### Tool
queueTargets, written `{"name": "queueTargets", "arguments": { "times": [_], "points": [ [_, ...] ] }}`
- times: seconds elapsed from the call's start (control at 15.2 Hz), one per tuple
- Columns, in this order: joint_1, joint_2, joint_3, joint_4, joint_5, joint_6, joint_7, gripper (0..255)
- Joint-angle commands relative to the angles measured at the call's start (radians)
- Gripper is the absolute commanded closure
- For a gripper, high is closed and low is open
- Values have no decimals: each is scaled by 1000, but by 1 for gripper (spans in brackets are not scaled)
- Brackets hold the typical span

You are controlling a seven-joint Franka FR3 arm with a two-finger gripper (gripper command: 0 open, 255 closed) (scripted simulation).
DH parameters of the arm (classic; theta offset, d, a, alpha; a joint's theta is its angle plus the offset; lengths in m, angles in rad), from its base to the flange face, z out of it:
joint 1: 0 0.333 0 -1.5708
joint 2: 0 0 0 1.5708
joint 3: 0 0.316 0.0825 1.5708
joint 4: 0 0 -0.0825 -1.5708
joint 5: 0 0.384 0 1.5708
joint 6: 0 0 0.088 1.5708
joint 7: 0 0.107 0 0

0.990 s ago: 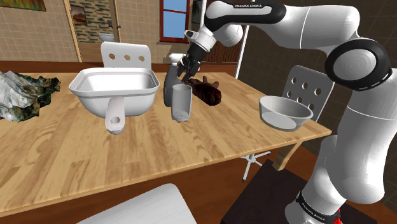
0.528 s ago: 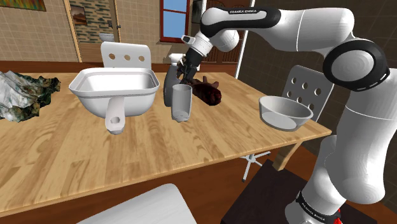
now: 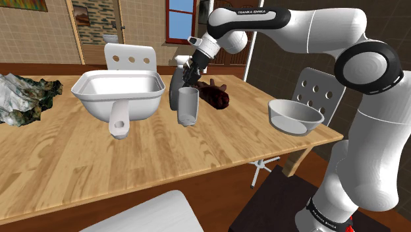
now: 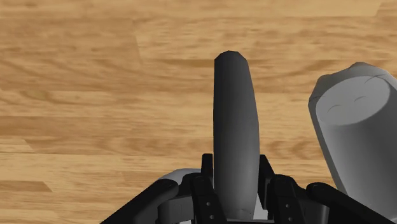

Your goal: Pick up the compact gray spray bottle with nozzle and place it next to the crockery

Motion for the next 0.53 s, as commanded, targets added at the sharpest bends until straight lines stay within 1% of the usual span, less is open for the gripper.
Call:
{"name": "queueTargets", "arguments": {
  "times": [0.0,0.33,0.46],
  "points": [
    [0,0,0,0,0,0,0,255],
    [0,0,0,0,0,0,0,255],
    [-1,1,-1,27,-4,-23,12,255]
  ]
}}
